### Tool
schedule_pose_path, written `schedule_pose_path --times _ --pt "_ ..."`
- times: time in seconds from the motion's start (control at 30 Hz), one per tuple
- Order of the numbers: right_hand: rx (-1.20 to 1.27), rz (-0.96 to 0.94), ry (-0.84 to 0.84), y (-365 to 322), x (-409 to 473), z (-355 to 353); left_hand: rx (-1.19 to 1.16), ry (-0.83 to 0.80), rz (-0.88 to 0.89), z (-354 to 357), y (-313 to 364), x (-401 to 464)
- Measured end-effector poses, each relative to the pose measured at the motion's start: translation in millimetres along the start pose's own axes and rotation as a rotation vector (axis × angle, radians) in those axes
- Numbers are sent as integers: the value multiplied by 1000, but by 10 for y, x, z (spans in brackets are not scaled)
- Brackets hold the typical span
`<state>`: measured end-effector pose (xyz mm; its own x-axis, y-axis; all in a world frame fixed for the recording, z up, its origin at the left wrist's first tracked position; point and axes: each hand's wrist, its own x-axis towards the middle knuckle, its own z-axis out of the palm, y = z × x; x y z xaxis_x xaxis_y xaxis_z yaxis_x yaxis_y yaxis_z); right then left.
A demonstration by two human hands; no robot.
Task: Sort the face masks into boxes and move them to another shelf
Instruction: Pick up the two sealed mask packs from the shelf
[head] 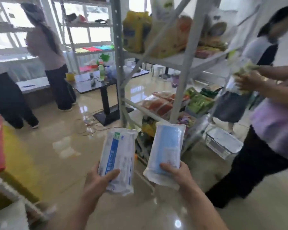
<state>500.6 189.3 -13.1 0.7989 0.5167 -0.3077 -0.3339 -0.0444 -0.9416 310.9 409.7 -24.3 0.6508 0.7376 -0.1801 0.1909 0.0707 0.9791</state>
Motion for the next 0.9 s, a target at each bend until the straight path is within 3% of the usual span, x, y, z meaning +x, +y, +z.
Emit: schedule_pose_path --times 0.27,0.43,0.63,0.9 --pt "118 3 525 124 -983 -1309 75 -472 -19 1517 -76 -42" --pt "195 -2 753 245 -1586 -1994 114 -712 -9 2430 30 -391" --pt "303 -59 957 380 -2109 -2746 142 -891 26 3460 164 -886" --pt "309 -136 1033 244 -2672 -3742 75 -1029 44 4799 387 -1590"
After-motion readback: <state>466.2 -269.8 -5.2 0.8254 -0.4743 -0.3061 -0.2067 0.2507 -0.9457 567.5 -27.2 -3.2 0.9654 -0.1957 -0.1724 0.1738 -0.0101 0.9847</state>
